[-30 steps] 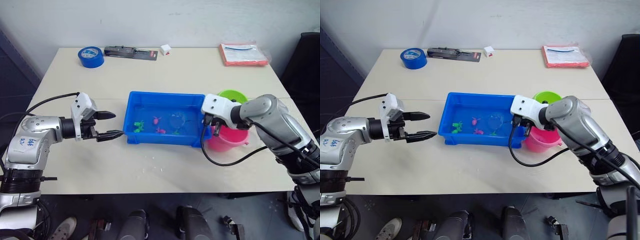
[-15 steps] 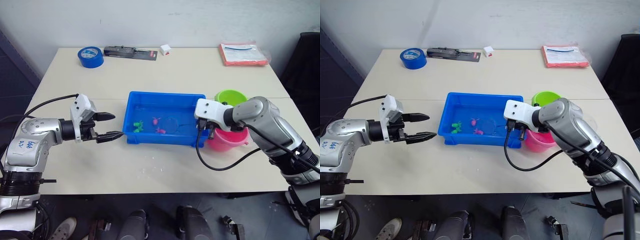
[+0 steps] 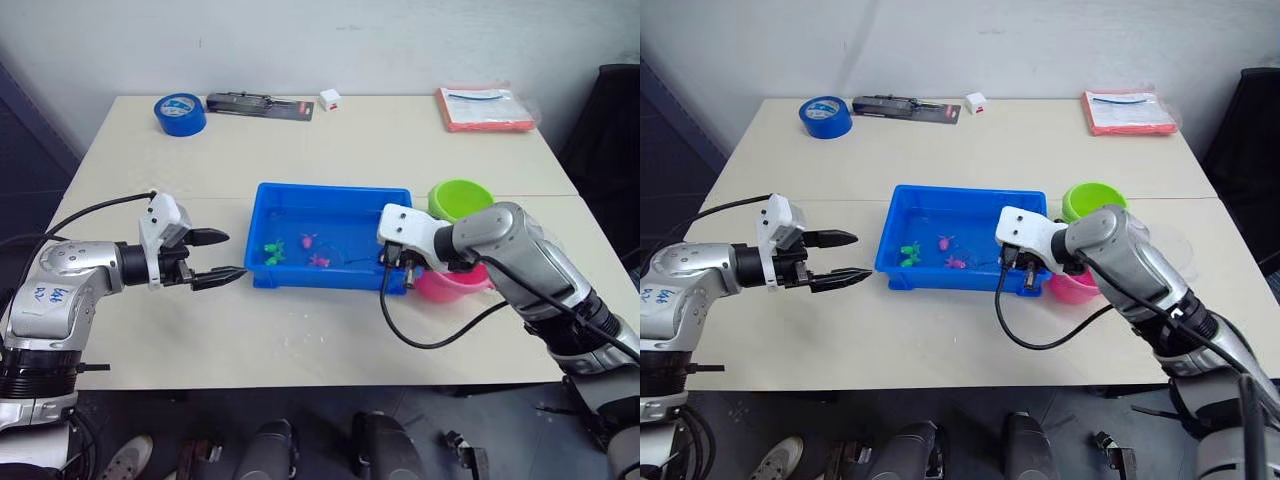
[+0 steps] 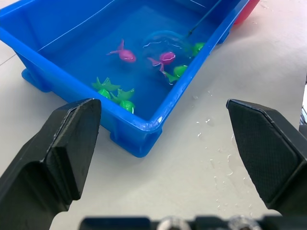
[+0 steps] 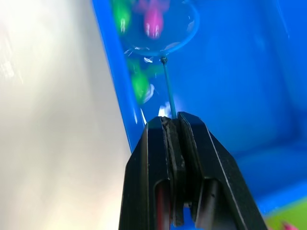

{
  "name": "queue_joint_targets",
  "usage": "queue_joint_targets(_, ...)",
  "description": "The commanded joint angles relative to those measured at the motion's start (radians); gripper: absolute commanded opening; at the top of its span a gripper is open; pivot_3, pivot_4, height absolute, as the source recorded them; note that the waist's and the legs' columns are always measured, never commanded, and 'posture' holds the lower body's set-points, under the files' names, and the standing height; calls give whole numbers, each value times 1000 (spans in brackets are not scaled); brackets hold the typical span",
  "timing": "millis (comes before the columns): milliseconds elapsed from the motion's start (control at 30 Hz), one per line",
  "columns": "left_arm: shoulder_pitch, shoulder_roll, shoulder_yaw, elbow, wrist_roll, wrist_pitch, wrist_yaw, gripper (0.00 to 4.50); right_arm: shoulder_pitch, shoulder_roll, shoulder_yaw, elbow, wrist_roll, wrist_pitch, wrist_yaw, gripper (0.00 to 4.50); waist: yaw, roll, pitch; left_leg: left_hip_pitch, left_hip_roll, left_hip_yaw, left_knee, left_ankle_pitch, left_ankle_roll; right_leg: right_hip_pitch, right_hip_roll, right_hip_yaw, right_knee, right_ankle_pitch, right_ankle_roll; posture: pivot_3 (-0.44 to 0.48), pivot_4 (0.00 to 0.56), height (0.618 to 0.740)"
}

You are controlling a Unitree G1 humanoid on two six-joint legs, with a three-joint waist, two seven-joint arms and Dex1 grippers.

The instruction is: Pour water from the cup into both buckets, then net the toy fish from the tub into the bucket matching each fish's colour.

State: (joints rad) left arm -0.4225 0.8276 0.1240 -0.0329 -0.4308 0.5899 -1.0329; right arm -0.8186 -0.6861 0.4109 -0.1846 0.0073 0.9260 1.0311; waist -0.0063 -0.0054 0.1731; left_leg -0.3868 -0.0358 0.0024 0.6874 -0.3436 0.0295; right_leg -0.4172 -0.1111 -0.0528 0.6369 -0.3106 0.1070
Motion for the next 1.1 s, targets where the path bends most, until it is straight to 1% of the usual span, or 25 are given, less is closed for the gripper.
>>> queue_joint_targets(33, 4, 15, 36, -42, -21, -2, 5, 4500, -31, 17, -84, 5, 33, 49, -43, 797, 1, 0, 0, 0, 0, 0, 0, 0, 0, 0, 0, 0, 0, 0, 0, 0, 150, 737)
queue_joint_targets(167, 0, 11, 34, -39, -19, -4, 4, 4500, -40, 29, -133, 5, 81, 115, -60, 797, 2, 0, 0, 0, -1, -1, 0, 0, 0, 0, -1, 0, 0, 0, 0, 0, 150, 737)
queue_joint_targets(433, -32, 10, 19, -11, -16, -23, -23, 4500, -4, -33, -222, -86, 189, 210, -62, 797, 2, 0, 0, 0, -1, -1, 0, 0, 0, 0, -1, 0, 0, 0, 0, 0, 150, 737)
queue_joint_targets(600, -55, 3, 11, 8, -14, -34, -44, 4500, 27, -49, -261, -125, 240, 242, -92, 797, 2, 0, 0, 0, -1, -1, 0, 0, 0, 0, -1, 0, 0, 0, 0, 0, 150, 737)
queue_joint_targets(633, -60, -1, 6, 11, -12, -40, -49, 4500, 41, -45, -286, -134, 256, 248, -99, 797, 1, 0, 0, 0, -1, -1, 0, 0, 0, 0, -1, 0, 0, 0, 0, 0, 150, 737)
queue_joint_targets(667, -67, -7, -1, 15, -10, -50, -54, 4500, 64, -38, -329, -147, 281, 259, -106, 797, 2, 0, 0, 0, -1, -1, 0, 0, 0, 0, -1, 0, 0, 0, 0, 0, 150, 737)
queue_joint_targets(733, -83, -23, -22, 24, 2, -81, -60, 4500, 138, -16, -454, -187, 324, 224, -129, 797, 6, 0, 0, 0, -1, -1, 0, 0, 0, 0, -1, 0, 0, 0, 0, 0, 150, 737)
queue_joint_targets(767, -89, -27, -28, 28, 6, -91, -62, 4500, 164, -9, -496, -200, 339, 209, -141, 797, 8, 0, 0, 0, -1, -2, -1, 0, 0, 1, -1, 0, 0, 0, 0, 0, 150, 737)
queue_joint_targets(800, -102, -38, -37, 39, 8, -103, -64, 4500, 201, -19, -553, -217, 354, 212, -147, 797, 9, 0, 0, 0, -1, -3, 0, 0, 0, 1, -1, 0, 0, 0, 0, 0, 150, 737)
queue_joint_targets(967, -175, -87, -72, 115, 29, -186, -77, 4500, 342, -99, -731, -277, 406, 183, -157, 797, 19, 0, 0, 0, -4, -4, 0, 0, 2, 3, -1, 0, -1, 0, 0, 0, 150, 737)
queue_joint_targets(1100, -246, -123, -109, 189, 41, -227, -113, 4500, 490, -192, -909, -294, 421, 141, -136, 797, 26, 0, 0, 0, -4, -3, 0, 0, 2, 3, 0, 0, -1, 0, 0, 0, 150, 737)
